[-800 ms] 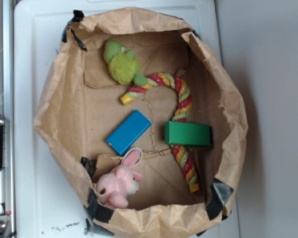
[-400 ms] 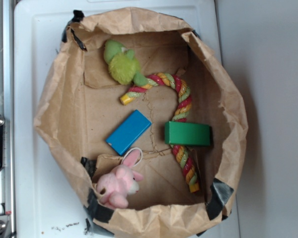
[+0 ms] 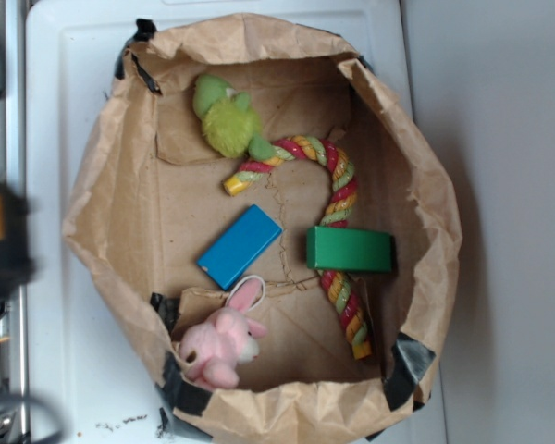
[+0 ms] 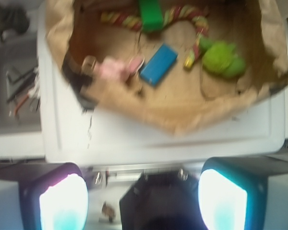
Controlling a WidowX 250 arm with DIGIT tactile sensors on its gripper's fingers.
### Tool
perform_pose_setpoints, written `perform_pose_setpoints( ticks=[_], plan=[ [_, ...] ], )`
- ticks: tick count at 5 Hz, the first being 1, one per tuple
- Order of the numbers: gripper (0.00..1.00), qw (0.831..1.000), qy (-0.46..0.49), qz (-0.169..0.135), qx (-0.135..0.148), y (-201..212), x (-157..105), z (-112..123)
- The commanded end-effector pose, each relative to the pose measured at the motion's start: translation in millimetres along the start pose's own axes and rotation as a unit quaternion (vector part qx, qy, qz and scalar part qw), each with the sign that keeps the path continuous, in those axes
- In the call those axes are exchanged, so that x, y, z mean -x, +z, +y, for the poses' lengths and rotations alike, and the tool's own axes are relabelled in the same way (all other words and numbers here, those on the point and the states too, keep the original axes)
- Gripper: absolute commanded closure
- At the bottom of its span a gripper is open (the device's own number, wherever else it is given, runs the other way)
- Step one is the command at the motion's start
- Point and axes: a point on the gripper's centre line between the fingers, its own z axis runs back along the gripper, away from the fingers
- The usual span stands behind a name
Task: Grab the green block.
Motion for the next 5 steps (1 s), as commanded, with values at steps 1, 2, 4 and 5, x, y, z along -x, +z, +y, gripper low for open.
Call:
perform_pose_setpoints(
  ticks=[1,2,4,5],
  plan=[
    [0.0,0.999,0.033,-0.025,0.0,-18,-52,7],
    [0.0,0.998,0.048,-0.038,0.025,-35,-70,10],
    [0.0,0.997,0.056,-0.055,0.021,-67,-104,18],
    [0.0,0.997,0.029,-0.061,0.032,-75,-114,19]
  ],
)
